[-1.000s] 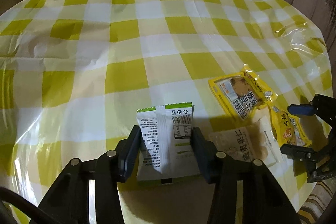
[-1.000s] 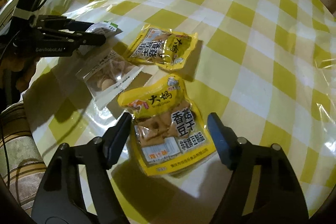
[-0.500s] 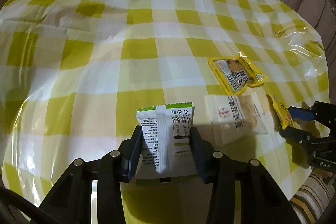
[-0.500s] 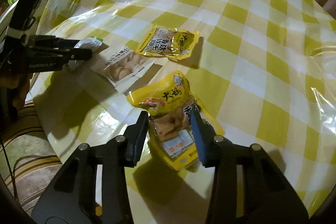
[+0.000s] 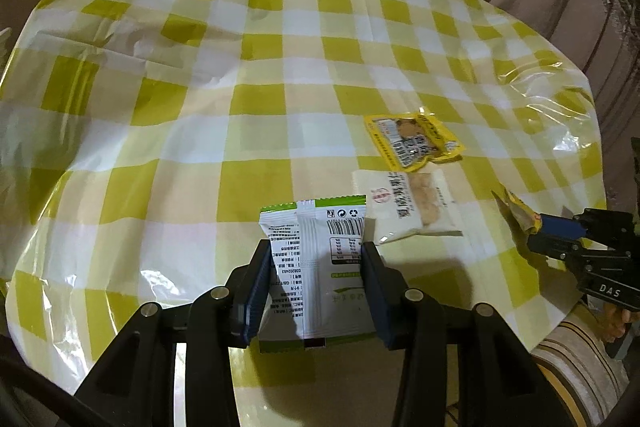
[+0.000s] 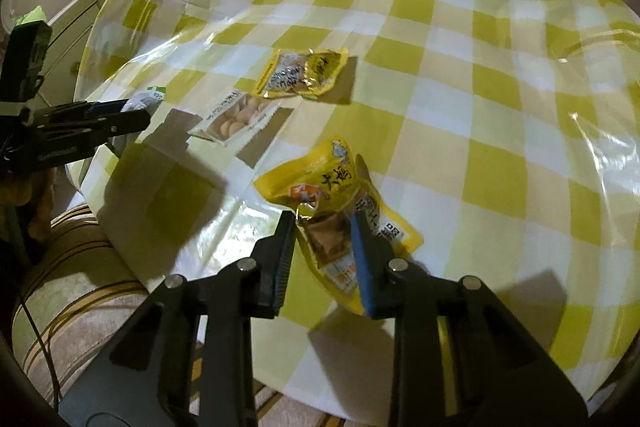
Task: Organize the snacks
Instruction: 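Lift both packets and carry them toward the white box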
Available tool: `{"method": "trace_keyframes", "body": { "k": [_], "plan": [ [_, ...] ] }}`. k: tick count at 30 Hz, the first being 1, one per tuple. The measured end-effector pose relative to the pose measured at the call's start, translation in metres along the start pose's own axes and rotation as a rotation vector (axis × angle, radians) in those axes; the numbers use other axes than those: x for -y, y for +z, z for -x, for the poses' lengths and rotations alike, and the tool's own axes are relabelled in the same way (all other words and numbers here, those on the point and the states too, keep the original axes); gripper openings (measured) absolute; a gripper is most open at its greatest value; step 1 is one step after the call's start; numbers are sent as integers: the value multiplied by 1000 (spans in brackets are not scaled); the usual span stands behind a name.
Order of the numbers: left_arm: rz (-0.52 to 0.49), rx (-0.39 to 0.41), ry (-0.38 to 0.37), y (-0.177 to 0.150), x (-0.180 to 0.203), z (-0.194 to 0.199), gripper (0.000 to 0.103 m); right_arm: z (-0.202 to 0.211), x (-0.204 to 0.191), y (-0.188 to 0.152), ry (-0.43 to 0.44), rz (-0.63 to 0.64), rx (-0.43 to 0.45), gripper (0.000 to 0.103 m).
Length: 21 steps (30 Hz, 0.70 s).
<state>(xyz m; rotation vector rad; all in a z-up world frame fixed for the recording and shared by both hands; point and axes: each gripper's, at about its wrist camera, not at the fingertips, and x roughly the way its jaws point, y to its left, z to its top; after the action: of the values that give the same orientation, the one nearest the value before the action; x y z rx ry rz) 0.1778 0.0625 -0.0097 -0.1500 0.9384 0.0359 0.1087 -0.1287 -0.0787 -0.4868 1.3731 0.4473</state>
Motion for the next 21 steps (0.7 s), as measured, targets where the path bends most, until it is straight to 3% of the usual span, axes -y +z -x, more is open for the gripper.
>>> {"method": "trace_keyframes", "body": {
  "k": [6, 7, 21],
  "plan": [
    [-10, 16, -16, -6, 12, 13, 44, 17, 13, -9, -11, -72, 17, 30],
    [-12, 17, -19, -7, 14, 15, 44, 20, 14, -11, -14, -79, 18, 26],
    [-69, 21, -83, -15, 56, 32, 44, 58, 33, -42, -67, -162, 41, 26]
  ]
}}
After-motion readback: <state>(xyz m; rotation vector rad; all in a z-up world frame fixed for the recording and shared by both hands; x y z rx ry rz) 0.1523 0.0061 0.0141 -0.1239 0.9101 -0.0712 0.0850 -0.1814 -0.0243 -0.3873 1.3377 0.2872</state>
